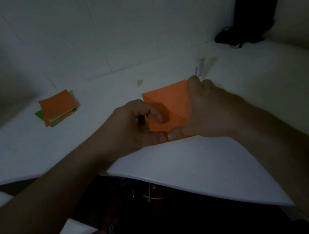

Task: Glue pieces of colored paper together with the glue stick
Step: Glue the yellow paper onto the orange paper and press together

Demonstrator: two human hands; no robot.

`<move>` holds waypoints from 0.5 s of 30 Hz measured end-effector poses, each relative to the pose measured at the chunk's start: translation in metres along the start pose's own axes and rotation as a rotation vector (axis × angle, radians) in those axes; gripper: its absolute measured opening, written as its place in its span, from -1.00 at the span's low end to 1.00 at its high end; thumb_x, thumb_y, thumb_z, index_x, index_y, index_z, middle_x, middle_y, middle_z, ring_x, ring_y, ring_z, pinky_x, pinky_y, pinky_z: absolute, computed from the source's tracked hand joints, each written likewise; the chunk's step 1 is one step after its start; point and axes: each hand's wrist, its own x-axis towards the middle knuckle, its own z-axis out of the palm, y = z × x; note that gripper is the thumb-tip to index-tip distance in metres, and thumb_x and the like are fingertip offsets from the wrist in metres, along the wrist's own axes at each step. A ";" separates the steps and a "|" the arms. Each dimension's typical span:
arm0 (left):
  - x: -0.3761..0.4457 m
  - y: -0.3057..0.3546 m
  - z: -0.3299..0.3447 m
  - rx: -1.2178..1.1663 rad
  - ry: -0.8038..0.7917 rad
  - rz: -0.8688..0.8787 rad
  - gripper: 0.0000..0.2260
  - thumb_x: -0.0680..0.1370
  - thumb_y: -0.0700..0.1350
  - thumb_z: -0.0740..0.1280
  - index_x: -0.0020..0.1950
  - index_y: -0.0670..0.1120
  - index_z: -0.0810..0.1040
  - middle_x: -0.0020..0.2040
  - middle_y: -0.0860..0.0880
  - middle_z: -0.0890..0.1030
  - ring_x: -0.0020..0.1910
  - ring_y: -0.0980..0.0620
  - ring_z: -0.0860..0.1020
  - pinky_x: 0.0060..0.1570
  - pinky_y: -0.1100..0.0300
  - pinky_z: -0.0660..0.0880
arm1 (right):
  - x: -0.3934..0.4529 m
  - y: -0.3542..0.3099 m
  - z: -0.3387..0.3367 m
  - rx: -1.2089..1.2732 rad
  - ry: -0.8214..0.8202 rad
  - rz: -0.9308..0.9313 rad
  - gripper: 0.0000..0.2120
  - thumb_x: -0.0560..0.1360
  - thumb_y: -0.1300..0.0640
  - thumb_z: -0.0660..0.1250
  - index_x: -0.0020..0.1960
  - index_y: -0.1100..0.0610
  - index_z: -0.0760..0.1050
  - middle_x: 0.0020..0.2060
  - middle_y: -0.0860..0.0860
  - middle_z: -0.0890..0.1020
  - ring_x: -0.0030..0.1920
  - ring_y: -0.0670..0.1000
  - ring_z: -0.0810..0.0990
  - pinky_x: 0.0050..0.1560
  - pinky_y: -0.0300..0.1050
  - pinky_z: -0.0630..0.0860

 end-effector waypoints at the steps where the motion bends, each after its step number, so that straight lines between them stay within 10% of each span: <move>1: 0.000 0.000 0.000 0.017 0.004 0.009 -0.65 0.32 -0.06 0.68 -0.02 0.16 0.63 0.02 0.16 0.59 -0.06 0.18 0.53 -0.09 0.43 0.38 | 0.000 0.001 -0.001 0.011 -0.039 0.010 0.09 0.02 -0.64 0.44 0.25 -0.01 0.12 0.09 0.06 0.36 -0.06 0.06 0.48 -0.12 0.01 0.52; 10: -0.002 0.006 -0.001 0.058 0.009 -0.005 -0.66 0.33 -0.02 0.67 0.04 0.15 0.67 -0.02 0.15 0.54 -0.05 0.23 0.50 -0.07 0.48 0.35 | 0.006 0.030 -0.021 0.040 -0.207 0.084 0.24 0.07 -0.41 0.64 0.55 -0.18 0.03 0.44 0.09 0.39 0.24 0.13 0.53 0.14 0.07 0.55; 15: -0.008 0.007 0.003 0.149 0.140 0.065 -0.57 0.33 0.04 0.67 0.17 0.16 0.69 0.02 0.14 0.54 0.01 0.22 0.51 -0.03 0.49 0.34 | 0.006 0.045 -0.034 0.244 -0.298 0.092 -0.07 0.29 -0.12 0.66 0.53 -0.15 0.26 -0.04 -0.05 0.56 -0.18 -0.09 0.55 -0.30 -0.26 0.42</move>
